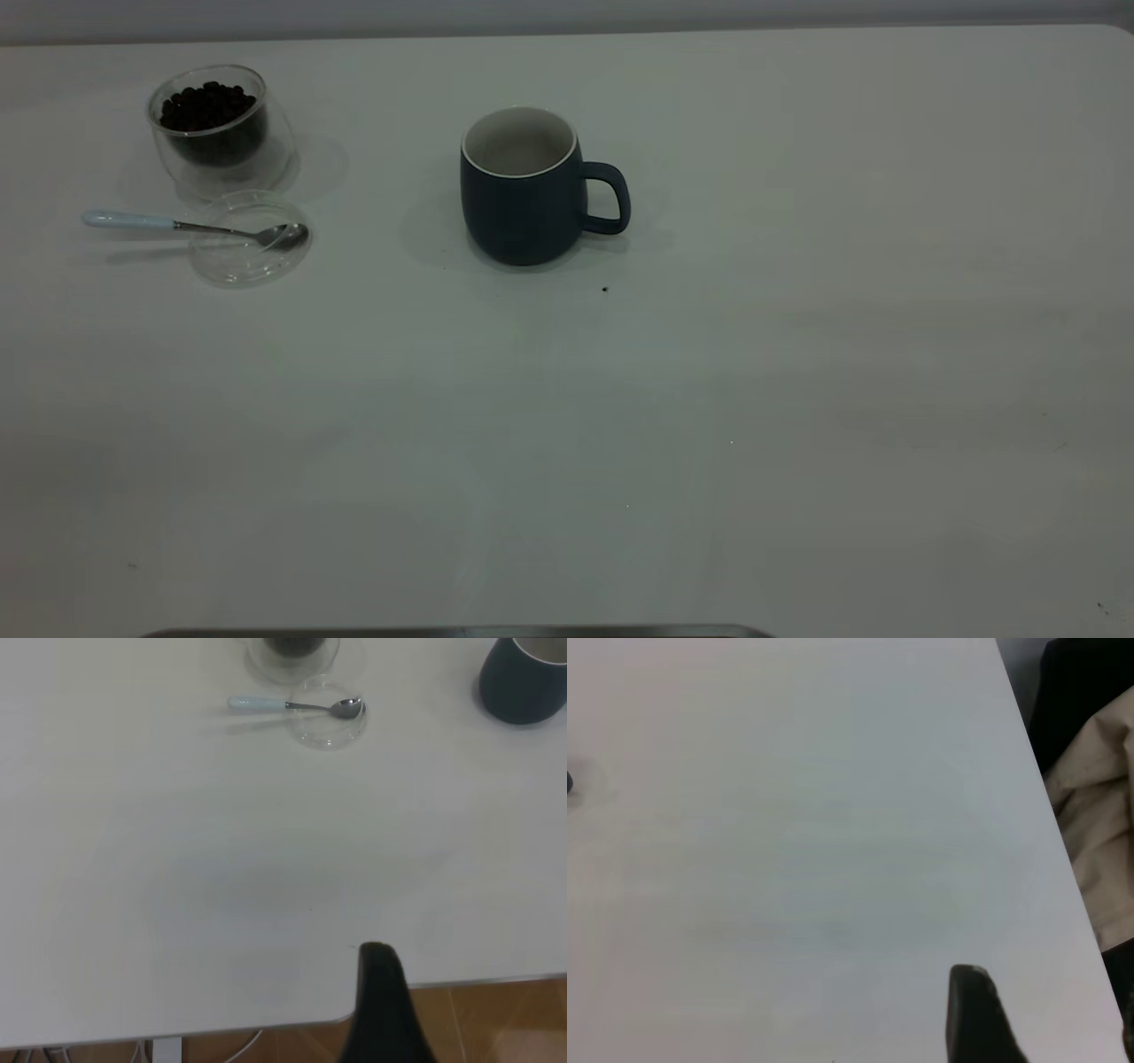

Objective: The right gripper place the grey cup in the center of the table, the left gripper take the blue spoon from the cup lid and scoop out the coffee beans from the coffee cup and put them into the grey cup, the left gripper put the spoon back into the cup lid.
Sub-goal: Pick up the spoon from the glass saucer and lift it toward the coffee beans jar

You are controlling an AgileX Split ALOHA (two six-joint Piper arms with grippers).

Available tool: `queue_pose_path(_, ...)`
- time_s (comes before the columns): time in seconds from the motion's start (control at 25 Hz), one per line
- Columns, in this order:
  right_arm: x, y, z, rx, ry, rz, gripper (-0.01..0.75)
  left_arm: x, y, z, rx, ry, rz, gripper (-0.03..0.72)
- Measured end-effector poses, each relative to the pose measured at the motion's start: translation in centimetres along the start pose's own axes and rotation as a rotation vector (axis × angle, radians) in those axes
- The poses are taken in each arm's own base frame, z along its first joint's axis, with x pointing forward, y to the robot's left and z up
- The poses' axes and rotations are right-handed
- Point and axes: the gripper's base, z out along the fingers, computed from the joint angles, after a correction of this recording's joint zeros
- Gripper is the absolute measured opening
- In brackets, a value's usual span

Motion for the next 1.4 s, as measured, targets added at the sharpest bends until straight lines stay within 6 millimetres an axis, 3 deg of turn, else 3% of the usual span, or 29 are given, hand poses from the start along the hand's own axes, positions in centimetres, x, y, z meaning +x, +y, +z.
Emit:
queue_pose_path(0.44, 0.0, 0.0, 0.0, 0.000, 0.000, 0.000, 0.364, -0.2, 0.0, 0.1, 0.000, 0.002, -0.066, 0.582)
queue_pose_path(0.6, 0.0, 0.0, 0.0, 0.000, 0.000, 0.000, 0.364, -2.5, 0.3, 1.0, -0.006, 0.057, -0.145, 0.582)
queue_pose_path(0.72, 0.0, 0.0, 0.0, 0.000, 0.000, 0.000, 0.364, -5.7, 0.9, 2.5, -0.043, 0.119, -0.168, 0.582)
queue_pose_path(0.88, 0.0, 0.0, 0.0, 0.000, 0.000, 0.000, 0.364, -10.3, 2.7, 6.4, -0.172, 0.237, -0.190, 0.582)
queue_pose_path(1.08, 0.0, 0.0, 0.0, 0.000, 0.000, 0.000, 0.364, -15.0, 5.0, 13.3, -0.280, 0.381, -0.208, 0.582)
queue_pose_path(1.28, 0.0, 0.0, 0.0, 0.000, 0.000, 0.000, 0.364, -18.1, 8.9, 20.1, -0.346, 0.444, -0.337, 0.582)
queue_pose_path(1.4, 0.0, 0.0, 0.0, 0.000, 0.000, 0.000, 0.364, -18.7, 12.4, 24.2, -0.364, 0.504, -0.452, 0.582)
